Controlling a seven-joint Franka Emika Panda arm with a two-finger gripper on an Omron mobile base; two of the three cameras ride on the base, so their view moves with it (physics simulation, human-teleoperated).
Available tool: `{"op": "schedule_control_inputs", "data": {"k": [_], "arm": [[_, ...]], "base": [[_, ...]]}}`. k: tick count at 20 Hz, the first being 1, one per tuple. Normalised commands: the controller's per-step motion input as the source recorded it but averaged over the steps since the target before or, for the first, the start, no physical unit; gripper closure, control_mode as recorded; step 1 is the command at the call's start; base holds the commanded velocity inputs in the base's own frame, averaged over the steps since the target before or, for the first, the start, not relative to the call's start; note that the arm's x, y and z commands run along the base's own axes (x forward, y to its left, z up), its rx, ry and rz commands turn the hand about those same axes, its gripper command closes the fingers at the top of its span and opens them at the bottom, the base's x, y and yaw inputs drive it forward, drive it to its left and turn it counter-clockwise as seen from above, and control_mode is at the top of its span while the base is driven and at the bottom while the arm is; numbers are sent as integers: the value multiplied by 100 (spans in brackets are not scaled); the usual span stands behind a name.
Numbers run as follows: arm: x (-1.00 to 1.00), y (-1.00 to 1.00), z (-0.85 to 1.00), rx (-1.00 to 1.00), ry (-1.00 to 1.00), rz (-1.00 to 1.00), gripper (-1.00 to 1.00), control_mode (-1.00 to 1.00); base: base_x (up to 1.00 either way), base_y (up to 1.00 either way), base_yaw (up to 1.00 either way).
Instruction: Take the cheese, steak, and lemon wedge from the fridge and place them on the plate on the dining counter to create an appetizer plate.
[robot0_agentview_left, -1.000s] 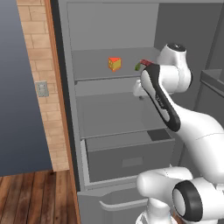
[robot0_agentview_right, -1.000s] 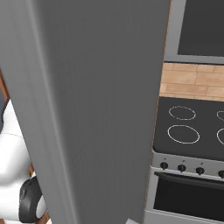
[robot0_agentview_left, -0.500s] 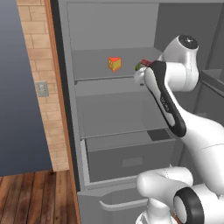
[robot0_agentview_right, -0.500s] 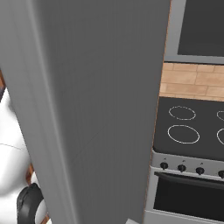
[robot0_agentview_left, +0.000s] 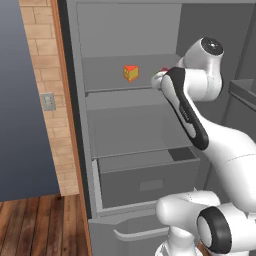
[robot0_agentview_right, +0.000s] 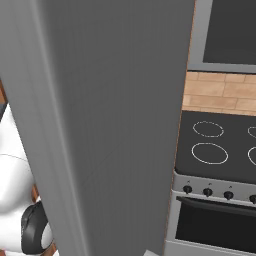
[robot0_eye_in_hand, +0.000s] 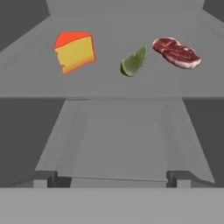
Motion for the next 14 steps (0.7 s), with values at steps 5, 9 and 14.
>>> {"op": "schedule_control_inputs", "data": {"k": [5, 9, 14], "arm": [[62, -9, 0, 0, 0, -10, -100, -100], [60, -4, 0, 0, 0, -18, -100, -100], [55, -1, 0, 0, 0, -16, -100, -100]], "base": [[0, 0, 0], [0, 0, 0], [0, 0, 0]]}}
